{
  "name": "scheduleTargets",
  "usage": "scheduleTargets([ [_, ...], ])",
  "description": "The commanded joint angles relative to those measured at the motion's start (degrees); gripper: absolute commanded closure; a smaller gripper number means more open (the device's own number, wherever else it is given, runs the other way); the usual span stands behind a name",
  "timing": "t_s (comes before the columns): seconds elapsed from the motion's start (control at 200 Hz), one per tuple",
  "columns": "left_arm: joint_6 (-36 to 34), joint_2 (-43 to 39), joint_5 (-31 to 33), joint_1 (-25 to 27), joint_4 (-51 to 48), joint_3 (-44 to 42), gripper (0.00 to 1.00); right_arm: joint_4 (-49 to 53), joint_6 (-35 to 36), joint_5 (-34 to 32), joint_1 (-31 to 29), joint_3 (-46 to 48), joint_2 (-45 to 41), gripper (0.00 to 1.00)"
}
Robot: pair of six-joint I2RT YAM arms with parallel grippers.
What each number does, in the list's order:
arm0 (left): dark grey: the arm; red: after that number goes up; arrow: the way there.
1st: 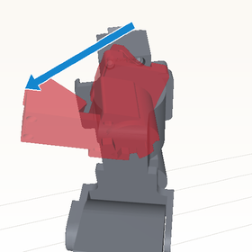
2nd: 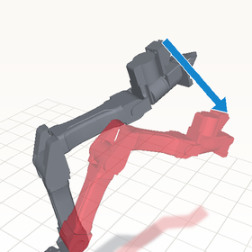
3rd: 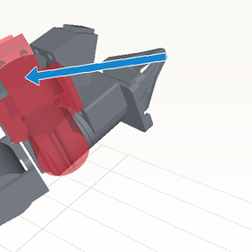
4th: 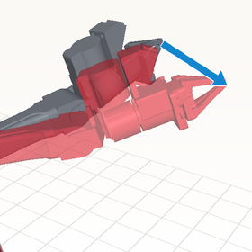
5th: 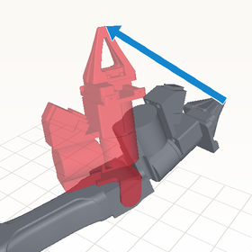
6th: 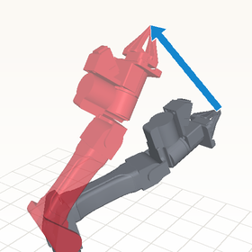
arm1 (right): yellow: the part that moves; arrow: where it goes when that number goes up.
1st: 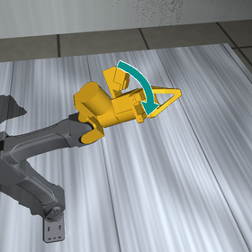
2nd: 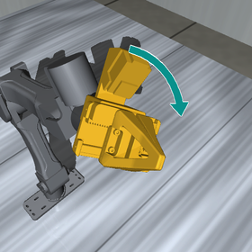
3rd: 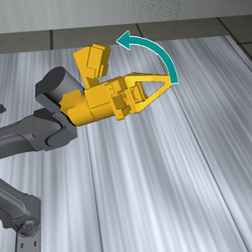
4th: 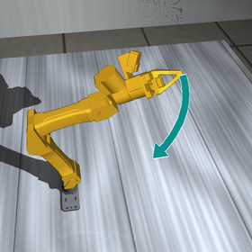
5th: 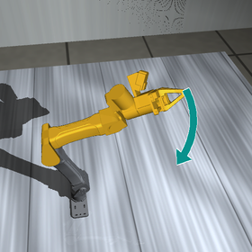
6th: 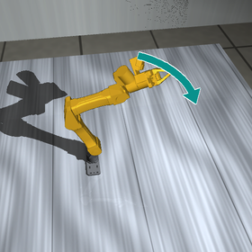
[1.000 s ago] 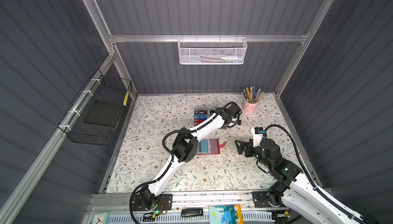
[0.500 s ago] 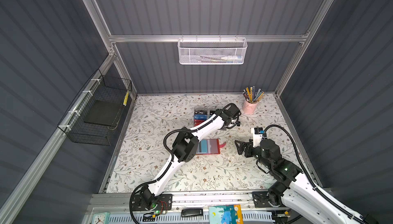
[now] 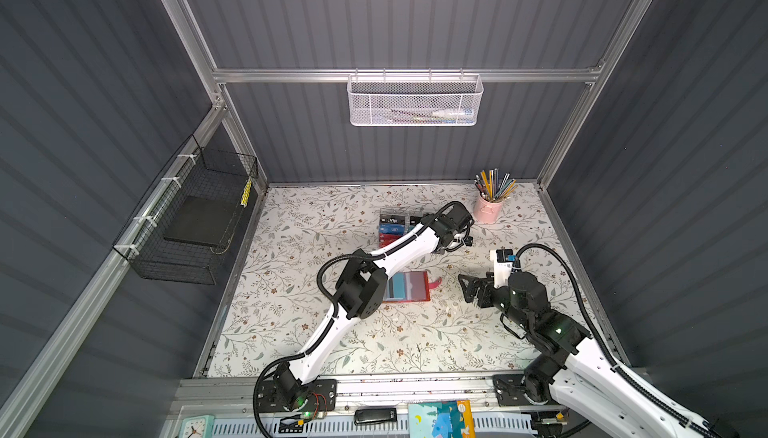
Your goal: Take the credit cards out of the card holder
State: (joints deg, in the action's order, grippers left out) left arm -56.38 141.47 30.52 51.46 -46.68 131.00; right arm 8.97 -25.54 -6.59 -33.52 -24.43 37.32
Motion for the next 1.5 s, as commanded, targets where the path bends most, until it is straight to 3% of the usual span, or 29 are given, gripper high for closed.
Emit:
scheduleTargets([
  [0.0,-1.5,-5.0,-0.5,0.3,0.9,-1.1,0.80,-0.8,-0.3,0.3,0.2,0.5,-0.1,0.01],
  [0.275,0.8,-8.6,-2.4,0.4,2.0,-2.6,0.80,-0.8,-0.1,-0.4,0.2,0.6,-0.1,0.01],
  [0.5,5.4,-18.7,-4.7,0.0,11.0,-12.4,0.78,-1.3,0.1,-1.3,0.4,0.7,1.3,0.01],
  [0.695,17.9,-34.0,-7.0,-3.1,25.1,-28.5,0.68,-1.5,0.5,-1.2,0.9,-1.3,6.1,0.01],
  [0.86,33.2,-47.9,-15.1,-9.3,32.8,-43.7,0.60,0.8,1.4,-2.5,1.1,-7.4,13.2,0.01],
  [0.986,39.3,-55.7,-17.3,-11.2,37.3,-54.8,0.56,1.6,2.0,-2.5,1.3,-13.6,20.5,0.01],
  [1.221,53.9,-67.2,-16.1,-13.6,47.7,-71.9,0.01,3.7,3.9,0.7,1.4,-28.0,39.3,0.01],
  [1.496,69.7,-73.5,-17.3,-15.0,54.4,-86.8,0.00,6.9,6.4,-1.8,1.2,-42.5,57.3,0.01],
])
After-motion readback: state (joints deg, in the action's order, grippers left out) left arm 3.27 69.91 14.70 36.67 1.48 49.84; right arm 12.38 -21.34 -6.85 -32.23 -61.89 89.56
